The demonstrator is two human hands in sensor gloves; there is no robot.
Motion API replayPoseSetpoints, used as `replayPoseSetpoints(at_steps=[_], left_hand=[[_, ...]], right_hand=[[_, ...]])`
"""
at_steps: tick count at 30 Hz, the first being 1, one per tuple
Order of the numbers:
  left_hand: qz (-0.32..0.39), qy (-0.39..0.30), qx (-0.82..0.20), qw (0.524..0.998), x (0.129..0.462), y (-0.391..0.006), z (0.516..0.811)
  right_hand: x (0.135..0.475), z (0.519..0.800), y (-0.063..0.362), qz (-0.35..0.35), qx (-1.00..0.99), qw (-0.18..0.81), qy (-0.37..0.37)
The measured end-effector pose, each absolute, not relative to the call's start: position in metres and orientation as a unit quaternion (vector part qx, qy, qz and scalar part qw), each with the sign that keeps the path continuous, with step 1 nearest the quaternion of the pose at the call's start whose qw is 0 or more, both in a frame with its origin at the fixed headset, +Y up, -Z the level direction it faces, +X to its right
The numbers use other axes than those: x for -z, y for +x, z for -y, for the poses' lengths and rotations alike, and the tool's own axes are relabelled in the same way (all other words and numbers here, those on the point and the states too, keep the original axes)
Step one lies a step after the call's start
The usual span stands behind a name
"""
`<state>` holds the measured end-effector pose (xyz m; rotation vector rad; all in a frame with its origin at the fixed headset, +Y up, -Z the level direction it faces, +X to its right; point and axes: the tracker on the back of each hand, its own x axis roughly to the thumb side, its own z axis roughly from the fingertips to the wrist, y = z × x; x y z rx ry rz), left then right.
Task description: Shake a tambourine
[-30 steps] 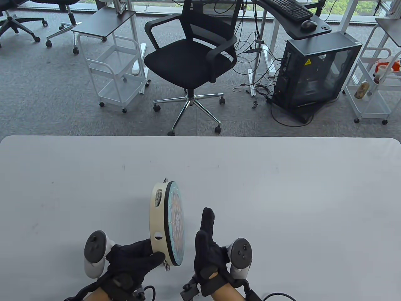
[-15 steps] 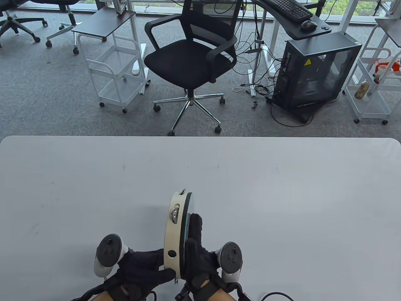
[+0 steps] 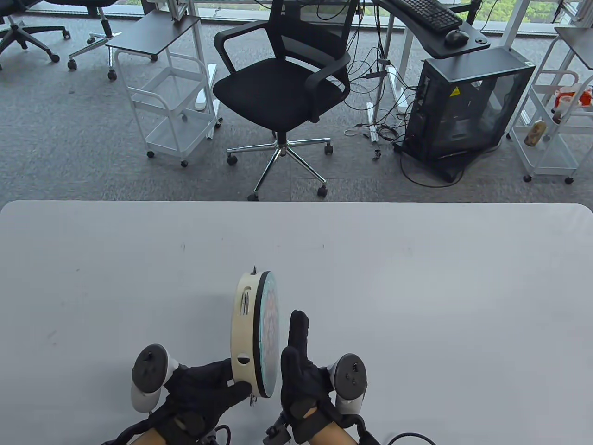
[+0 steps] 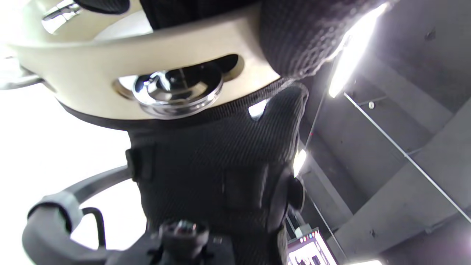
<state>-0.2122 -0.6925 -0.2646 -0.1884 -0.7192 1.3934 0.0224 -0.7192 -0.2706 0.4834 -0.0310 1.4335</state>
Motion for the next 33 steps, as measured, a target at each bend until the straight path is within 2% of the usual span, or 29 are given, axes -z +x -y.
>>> replayPoseSetpoints(at_steps=[5, 8, 9, 10, 12, 14, 24, 33], left_hand=[[0.310, -0.070, -0.631, 0.708, 0.263, -0.212, 0.694], [0.405, -0.137, -0.554, 0.714, 0.256, -0.191, 0.695], [0.394, -0.120, -0.572, 0.709, 0.252, -0.193, 0.694], [0.368, -0.107, -0.586, 0.714, 0.254, -0.192, 0.693], [0.388, -0.118, -0.574, 0.711, 0.253, -0.191, 0.693], [0.383, -0.114, -0.578, 0.712, 0.252, -0.191, 0.693], [0.368, -0.112, -0.596, 0.705, 0.257, -0.195, 0.695], [0.293, -0.037, -0.642, 0.708, 0.264, -0.222, 0.690]], right_hand=[[0.270, 0.719, 0.020, 0.017, -0.649, 0.729, 0.218], [0.266, 0.721, 0.009, -0.024, -0.647, 0.720, 0.252], [0.264, 0.724, 0.005, -0.005, -0.638, 0.740, 0.212], [0.264, 0.724, 0.006, -0.013, -0.620, 0.756, 0.210], [0.262, 0.721, 0.006, -0.022, -0.636, 0.736, 0.231], [0.263, 0.719, 0.008, -0.001, -0.644, 0.730, 0.230], [0.267, 0.716, 0.012, -0.006, -0.657, 0.715, 0.240], [0.270, 0.711, 0.027, 0.033, -0.664, 0.714, 0.220]])
